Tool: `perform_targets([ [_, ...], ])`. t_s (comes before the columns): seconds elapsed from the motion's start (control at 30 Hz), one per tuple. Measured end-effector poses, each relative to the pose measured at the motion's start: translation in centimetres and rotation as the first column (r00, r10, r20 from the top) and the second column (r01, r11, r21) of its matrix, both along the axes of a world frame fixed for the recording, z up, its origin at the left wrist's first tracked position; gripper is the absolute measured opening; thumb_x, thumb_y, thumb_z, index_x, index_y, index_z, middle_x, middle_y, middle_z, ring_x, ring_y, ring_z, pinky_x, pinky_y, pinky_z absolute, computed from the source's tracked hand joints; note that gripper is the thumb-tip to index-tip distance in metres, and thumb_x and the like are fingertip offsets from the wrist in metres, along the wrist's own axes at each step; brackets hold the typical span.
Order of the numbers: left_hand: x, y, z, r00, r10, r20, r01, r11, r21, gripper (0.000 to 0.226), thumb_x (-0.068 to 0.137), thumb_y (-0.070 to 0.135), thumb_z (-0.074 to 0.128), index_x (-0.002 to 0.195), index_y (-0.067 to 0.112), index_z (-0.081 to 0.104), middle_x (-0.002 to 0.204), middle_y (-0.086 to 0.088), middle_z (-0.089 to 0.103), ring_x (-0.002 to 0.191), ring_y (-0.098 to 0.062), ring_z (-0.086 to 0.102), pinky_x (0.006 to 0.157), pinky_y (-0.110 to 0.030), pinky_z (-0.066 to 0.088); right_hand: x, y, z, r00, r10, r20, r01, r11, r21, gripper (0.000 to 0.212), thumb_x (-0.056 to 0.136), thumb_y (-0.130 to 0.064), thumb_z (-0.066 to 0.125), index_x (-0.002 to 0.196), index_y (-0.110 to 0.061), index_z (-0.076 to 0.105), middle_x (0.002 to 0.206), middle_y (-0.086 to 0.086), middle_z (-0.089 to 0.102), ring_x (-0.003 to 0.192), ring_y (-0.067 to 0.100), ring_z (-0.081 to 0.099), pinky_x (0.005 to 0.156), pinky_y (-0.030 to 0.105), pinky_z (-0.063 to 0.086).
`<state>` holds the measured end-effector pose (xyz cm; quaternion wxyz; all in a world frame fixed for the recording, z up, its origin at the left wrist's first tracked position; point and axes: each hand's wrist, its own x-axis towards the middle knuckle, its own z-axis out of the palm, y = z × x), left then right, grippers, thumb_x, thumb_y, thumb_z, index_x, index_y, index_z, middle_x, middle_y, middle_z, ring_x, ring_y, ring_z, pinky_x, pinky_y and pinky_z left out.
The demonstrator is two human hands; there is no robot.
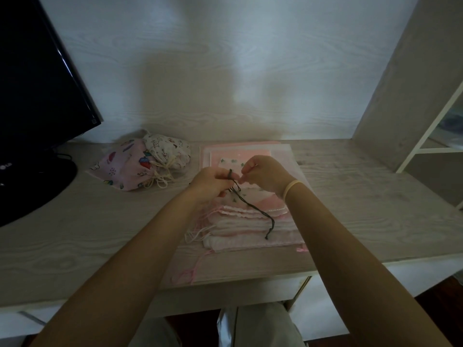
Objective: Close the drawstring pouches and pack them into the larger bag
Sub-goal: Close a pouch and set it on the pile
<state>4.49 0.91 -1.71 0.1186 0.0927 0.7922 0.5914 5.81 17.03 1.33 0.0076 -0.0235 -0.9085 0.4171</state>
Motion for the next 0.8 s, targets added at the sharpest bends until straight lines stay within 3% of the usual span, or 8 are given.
perform_targets([
  [0.1, 0.0, 0.3, -0.6, 0.996, -0.007, -0.090, 0.003, 0.999, -0.048, 0.022, 0.093, -0.002, 0.057, 0.094, 0.017, 0.069, 0.087, -0.002, 0.068, 0.069, -0.013, 0.056, 0.058, -0.019, 0.045, -0.4, -0.5, -0.6, 0.994, 0.068, 0.091, -0.063, 0.997, -0.053, 0.015, 0.081, -0.004, 0.069, 0.095, -0.008, 0.070, 0.098, 0.014, 0.069, 0.090, 0.024, 0.062, 0.081, 0.034, 0.053],
  [0.2, 0.0, 0.6, -1.2, 0.978, 0.030, -0.208, -0.045, 0.997, -0.070, 0.021, 0.091, -0.002, 0.059, 0.094, 0.016, 0.069, 0.091, -0.002, 0.071, 0.080, -0.014, 0.065, 0.071, -0.020, 0.050, -0.6, -0.3, -1.1, 0.980, 0.097, 0.172, -0.046, 0.959, -0.280, 0.019, 0.085, 0.001, 0.059, 0.100, -0.004, 0.068, 0.089, 0.011, 0.068, 0.081, 0.018, 0.061, 0.065, 0.021, 0.049],
  [0.27, 0.0, 0.7, -1.5, 0.963, 0.050, -0.266, -0.072, 0.994, -0.076, 0.022, 0.089, -0.002, 0.061, 0.089, 0.019, 0.069, 0.088, 0.004, 0.071, 0.087, -0.014, 0.067, 0.079, -0.020, 0.050, -0.8, 0.0, -1.5, 0.973, 0.077, 0.218, 0.011, 0.926, -0.377, 0.017, 0.087, -0.004, 0.057, 0.098, -0.004, 0.070, 0.088, 0.008, 0.069, 0.086, 0.019, 0.063, 0.074, 0.027, 0.049],
  [0.3, 0.0, 0.8, -1.6, 0.956, 0.058, -0.289, -0.085, 0.993, -0.080, 0.025, 0.089, -0.002, 0.061, 0.085, 0.022, 0.068, 0.085, 0.008, 0.071, 0.087, -0.014, 0.067, 0.079, -0.020, 0.051, -1.0, 0.1, -1.7, 0.972, 0.071, 0.226, 0.024, 0.920, -0.392, 0.016, 0.088, -0.005, 0.056, 0.095, -0.006, 0.071, 0.089, 0.008, 0.070, 0.088, 0.020, 0.064, 0.080, 0.031, 0.048],
  [0.4, -0.2, 0.8, -2.1, 0.932, 0.078, -0.353, -0.113, 0.990, -0.080, 0.034, 0.088, -0.002, 0.061, 0.078, 0.030, 0.065, 0.081, 0.005, 0.072, 0.084, -0.018, 0.069, 0.082, -0.033, 0.056, -1.1, 0.1, -1.7, 0.972, 0.089, 0.216, 0.013, 0.901, -0.434, 0.015, 0.087, -0.001, 0.057, 0.086, -0.010, 0.070, 0.082, 0.005, 0.070, 0.082, 0.017, 0.065, 0.078, 0.030, 0.048],
  [0.5, -0.3, 1.1, -2.3, 0.911, 0.086, -0.403, -0.129, 0.988, -0.082, 0.030, 0.087, -0.003, 0.062, 0.080, 0.025, 0.067, 0.081, 0.001, 0.072, 0.080, -0.020, 0.070, 0.082, -0.038, 0.057, -1.4, 0.4, -1.9, 0.971, 0.111, 0.211, 0.002, 0.882, -0.471, 0.016, 0.083, 0.002, 0.060, 0.081, -0.009, 0.070, 0.079, 0.005, 0.069, 0.081, 0.018, 0.064, 0.091, 0.036, 0.047],
  [0.67, -0.6, 1.1, -2.6, 0.904, 0.091, -0.417, -0.147, 0.983, -0.106, 0.013, 0.086, 0.004, 0.066, 0.090, 0.015, 0.072, 0.088, -0.003, 0.071, 0.085, -0.023, 0.066, 0.082, -0.038, 0.055, -1.1, 0.8, -1.3, 0.958, 0.162, 0.236, -0.046, 0.901, -0.431, 0.014, 0.086, -0.001, 0.062, 0.090, -0.014, 0.068, 0.088, 0.003, 0.066, 0.085, 0.015, 0.059, 0.073, 0.022, 0.044],
  [0.8, -0.8, 0.8, -2.5, 0.916, 0.089, -0.391, -0.136, 0.986, -0.095, 0.012, 0.084, 0.004, 0.067, 0.089, 0.014, 0.072, 0.085, -0.003, 0.070, 0.082, -0.022, 0.065, 0.079, -0.037, 0.053, -0.9, 0.4, -1.3, 0.952, 0.199, 0.232, -0.100, 0.920, -0.379, 0.016, 0.086, -0.002, 0.065, 0.091, -0.017, 0.066, 0.091, 0.002, 0.066, 0.087, 0.014, 0.060, 0.080, 0.023, 0.045],
])
